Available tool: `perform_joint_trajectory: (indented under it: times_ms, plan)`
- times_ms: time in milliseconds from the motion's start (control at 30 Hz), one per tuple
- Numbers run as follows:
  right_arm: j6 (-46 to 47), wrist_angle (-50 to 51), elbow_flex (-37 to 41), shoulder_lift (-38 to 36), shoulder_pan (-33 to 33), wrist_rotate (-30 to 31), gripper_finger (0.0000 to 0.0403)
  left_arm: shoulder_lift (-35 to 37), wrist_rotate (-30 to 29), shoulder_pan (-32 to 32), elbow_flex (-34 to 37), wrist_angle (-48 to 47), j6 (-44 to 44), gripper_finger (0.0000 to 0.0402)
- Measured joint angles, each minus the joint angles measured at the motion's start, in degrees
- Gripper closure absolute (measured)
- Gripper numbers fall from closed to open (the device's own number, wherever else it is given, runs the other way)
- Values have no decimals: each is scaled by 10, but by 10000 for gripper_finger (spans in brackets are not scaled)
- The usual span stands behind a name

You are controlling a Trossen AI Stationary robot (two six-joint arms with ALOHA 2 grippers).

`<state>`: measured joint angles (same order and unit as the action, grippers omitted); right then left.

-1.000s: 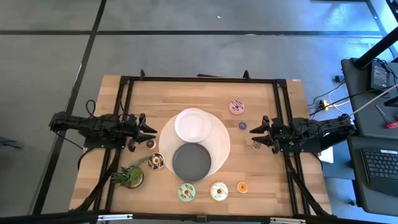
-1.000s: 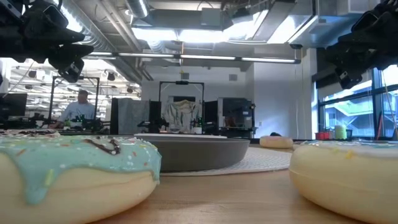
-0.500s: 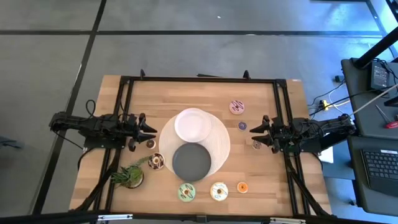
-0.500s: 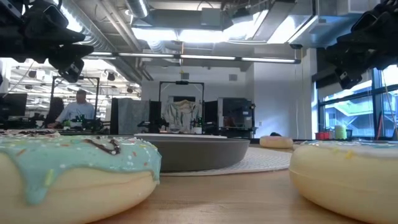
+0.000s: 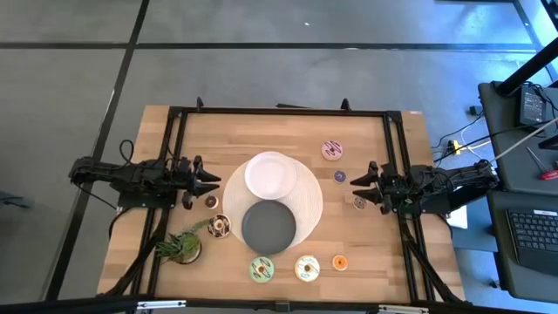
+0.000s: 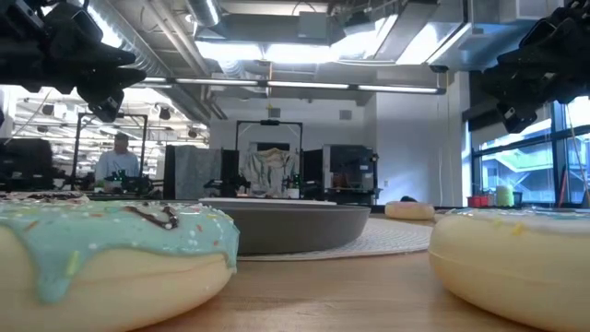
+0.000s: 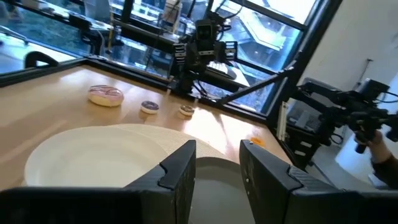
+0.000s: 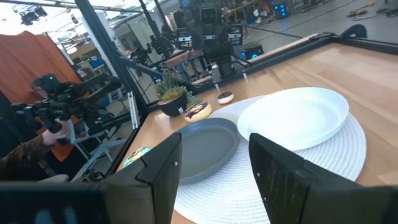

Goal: Pick & Place donuts
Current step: Put the small brown donut on the white plate

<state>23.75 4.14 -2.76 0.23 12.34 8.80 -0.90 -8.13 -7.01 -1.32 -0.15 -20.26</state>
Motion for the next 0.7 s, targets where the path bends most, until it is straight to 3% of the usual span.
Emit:
perform_joint_trajectory:
  times_ms: [433, 567, 700]
  plan:
    - [0, -6, 0, 0, 0, 77, 215, -14, -138, 0, 0, 23, -30, 281]
    - [0, -8, 0, 0, 0, 81, 215, -77, -181, 0, -20, -28, -45, 281]
    - [0, -19, 2, 0, 0, 81, 215, -166, -193, 0, -84, -157, -120, 281]
